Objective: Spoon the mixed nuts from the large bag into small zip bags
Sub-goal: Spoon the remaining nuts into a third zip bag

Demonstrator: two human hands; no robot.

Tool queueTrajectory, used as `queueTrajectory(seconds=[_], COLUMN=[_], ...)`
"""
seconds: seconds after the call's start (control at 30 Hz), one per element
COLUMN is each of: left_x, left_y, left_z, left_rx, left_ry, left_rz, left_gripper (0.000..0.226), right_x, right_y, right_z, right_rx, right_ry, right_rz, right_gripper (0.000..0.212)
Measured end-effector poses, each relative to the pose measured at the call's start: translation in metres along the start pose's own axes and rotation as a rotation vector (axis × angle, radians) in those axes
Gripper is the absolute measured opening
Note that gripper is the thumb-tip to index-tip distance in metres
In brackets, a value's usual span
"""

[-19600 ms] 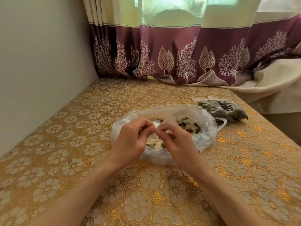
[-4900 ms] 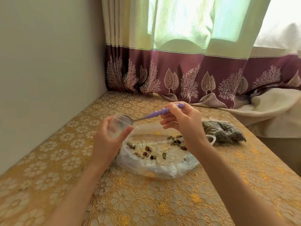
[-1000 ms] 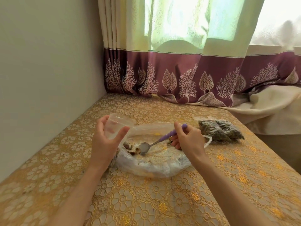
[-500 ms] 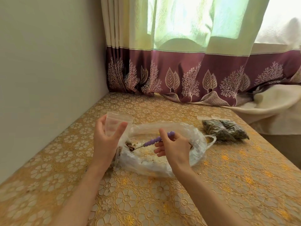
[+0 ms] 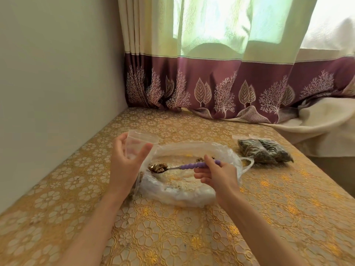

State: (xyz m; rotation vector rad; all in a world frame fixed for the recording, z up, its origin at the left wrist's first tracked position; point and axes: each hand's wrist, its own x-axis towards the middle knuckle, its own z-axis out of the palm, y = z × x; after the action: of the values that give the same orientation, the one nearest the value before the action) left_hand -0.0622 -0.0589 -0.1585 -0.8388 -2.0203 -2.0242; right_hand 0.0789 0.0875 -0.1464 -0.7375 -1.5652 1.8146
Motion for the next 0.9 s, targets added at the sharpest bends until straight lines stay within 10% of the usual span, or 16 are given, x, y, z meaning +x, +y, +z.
queueTrajectory(seconds=[0.43, 0.9], left_x=[-0.002, -0.002], left_y=[-0.007, 0.003], left_z=[0.002, 0.002], left_rx=[0.199, 0.045], left_ry=[-0.058, -0.030], left_rz=[0.043, 0.009], left_gripper=[0.086, 0.096], right_x=[0.013, -0.004], right_y=[-0.062, -0.068], right_z=[-0.009, 0.027], right_rx=[0.059, -0.133], right_ry=[0.080, -0.206], right_rz=[-0.220, -0.676], right_gripper=[0.037, 0.023])
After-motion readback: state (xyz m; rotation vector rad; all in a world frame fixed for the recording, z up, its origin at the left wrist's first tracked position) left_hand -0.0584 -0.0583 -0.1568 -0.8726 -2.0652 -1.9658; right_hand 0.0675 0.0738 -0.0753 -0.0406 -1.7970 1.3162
